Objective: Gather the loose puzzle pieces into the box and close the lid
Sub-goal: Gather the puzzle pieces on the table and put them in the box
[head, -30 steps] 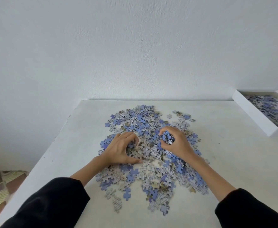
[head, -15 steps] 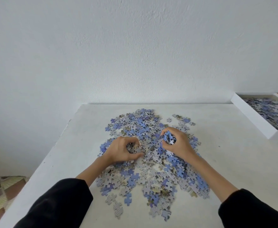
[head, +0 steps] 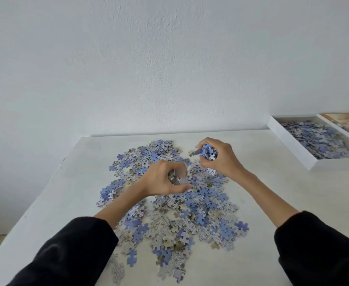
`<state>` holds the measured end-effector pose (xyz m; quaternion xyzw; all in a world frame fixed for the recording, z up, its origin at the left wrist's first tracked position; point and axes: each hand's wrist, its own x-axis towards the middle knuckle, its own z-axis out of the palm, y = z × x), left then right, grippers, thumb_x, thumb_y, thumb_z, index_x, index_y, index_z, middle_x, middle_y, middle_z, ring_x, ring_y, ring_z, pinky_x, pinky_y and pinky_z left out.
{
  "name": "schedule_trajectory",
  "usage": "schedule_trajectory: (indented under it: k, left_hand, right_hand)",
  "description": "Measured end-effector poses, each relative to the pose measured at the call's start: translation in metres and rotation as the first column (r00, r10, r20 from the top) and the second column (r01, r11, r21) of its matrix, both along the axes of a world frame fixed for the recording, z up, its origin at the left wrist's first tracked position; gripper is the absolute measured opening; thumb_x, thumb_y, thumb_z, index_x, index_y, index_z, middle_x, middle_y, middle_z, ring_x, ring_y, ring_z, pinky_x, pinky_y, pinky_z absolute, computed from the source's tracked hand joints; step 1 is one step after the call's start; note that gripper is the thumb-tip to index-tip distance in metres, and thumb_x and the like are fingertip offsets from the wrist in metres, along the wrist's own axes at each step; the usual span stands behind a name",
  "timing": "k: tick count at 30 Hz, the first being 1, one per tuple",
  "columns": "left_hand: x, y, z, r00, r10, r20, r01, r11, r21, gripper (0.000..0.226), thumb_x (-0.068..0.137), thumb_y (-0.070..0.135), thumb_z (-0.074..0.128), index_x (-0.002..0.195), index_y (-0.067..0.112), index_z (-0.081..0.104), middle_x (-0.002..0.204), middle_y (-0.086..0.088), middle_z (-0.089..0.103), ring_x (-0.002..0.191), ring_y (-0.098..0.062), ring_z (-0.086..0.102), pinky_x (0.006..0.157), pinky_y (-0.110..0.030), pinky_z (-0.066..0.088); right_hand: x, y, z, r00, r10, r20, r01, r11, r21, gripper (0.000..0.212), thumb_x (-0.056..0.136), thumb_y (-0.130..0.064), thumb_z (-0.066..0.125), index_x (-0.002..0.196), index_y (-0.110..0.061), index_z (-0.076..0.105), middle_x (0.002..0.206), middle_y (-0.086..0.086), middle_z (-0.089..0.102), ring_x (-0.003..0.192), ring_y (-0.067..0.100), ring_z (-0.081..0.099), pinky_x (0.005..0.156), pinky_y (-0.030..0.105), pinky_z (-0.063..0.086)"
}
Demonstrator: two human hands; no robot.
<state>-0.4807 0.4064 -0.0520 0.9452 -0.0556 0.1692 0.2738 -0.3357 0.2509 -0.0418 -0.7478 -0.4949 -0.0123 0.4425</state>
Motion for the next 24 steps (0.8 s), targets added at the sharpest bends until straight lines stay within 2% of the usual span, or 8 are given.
schedule_trajectory:
  k: [2, 5, 7, 13, 19, 24]
  left_hand:
    - [0.011, -0.013, 0.004, 1.0, -0.018, 0.008, 0.018, 1.0, 0.003, 0.04, 0.071, 0.059, 0.058, 0.074, 0.019, 0.057, 0.05, 0.012, 0.045, 0.044, -0.004, 0.038, 0.047, -0.013, 0.026]
    - [0.032, -0.031, 0.01, 0.999, -0.043, 0.007, 0.042, 0.999, 0.009, 0.034, 0.072, 0.056, 0.06, 0.073, 0.022, 0.058, 0.051, 0.013, 0.047, 0.045, -0.004, 0.041, 0.047, -0.013, 0.027]
    - [0.046, -0.043, 0.013, 0.999, -0.043, 0.002, 0.043, 0.999, 0.019, 0.033, 0.072, 0.055, 0.06, 0.073, 0.022, 0.059, 0.049, 0.014, 0.044, 0.045, -0.003, 0.041, 0.048, -0.013, 0.026]
    - [0.095, -0.079, 0.018, 0.998, -0.056, 0.012, 0.055, 0.995, 0.079, 0.035, 0.071, 0.055, 0.058, 0.075, 0.02, 0.057, 0.052, 0.01, 0.043, 0.048, -0.01, 0.04, 0.048, -0.014, 0.027]
    - [0.155, -0.124, 0.024, 0.998, -0.057, -0.014, 0.059, 0.99, 0.13, 0.026, 0.074, 0.037, 0.075, 0.075, 0.017, 0.058, 0.054, 0.012, 0.045, 0.05, -0.011, 0.041, 0.05, -0.017, 0.028]
    - [0.204, -0.167, 0.026, 0.995, -0.095, -0.02, 0.096, 0.988, 0.119, 0.025, 0.074, 0.035, 0.075, 0.075, 0.017, 0.058, 0.058, 0.01, 0.049, 0.055, -0.012, 0.04, 0.052, -0.018, 0.029]
  right_hand:
    - [0.011, -0.009, 0.002, 1.0, -0.002, -0.004, 0.002, 1.0, 0.002, 0.02, 0.074, -0.001, 0.066, 0.088, -0.014, 0.059, 0.082, 0.003, 0.06, 0.065, 0.01, 0.054, 0.058, 0.019, 0.043]
    - [0.029, -0.023, 0.005, 0.999, -0.016, -0.031, 0.016, 1.0, 0.007, 0.019, 0.075, -0.001, 0.065, 0.087, -0.014, 0.059, 0.081, 0.008, 0.062, 0.067, 0.021, 0.057, 0.06, 0.03, 0.046]
    - [0.043, -0.034, 0.007, 0.999, -0.017, -0.034, 0.018, 1.0, 0.009, 0.02, 0.074, -0.002, 0.065, 0.087, -0.015, 0.059, 0.081, 0.009, 0.062, 0.069, 0.025, 0.058, 0.061, 0.032, 0.047]
    - [0.093, -0.072, 0.014, 0.999, -0.039, -0.031, 0.04, 0.999, 0.026, 0.025, 0.073, -0.001, 0.064, 0.083, -0.022, 0.056, 0.077, 0.004, 0.06, 0.064, 0.017, 0.052, 0.059, 0.023, 0.043]
    - [0.155, -0.119, 0.022, 0.997, -0.08, 0.017, 0.079, 0.996, 0.047, 0.018, 0.073, 0.0, 0.065, 0.087, -0.011, 0.059, 0.078, 0.003, 0.06, 0.063, 0.011, 0.05, 0.059, 0.016, 0.04]
    - [0.204, -0.161, 0.026, 0.991, -0.132, 0.024, 0.129, 0.989, 0.078, 0.018, 0.074, 0.0, 0.065, 0.087, -0.011, 0.06, 0.073, 0.003, 0.059, 0.058, 0.008, 0.047, 0.054, 0.011, 0.037]
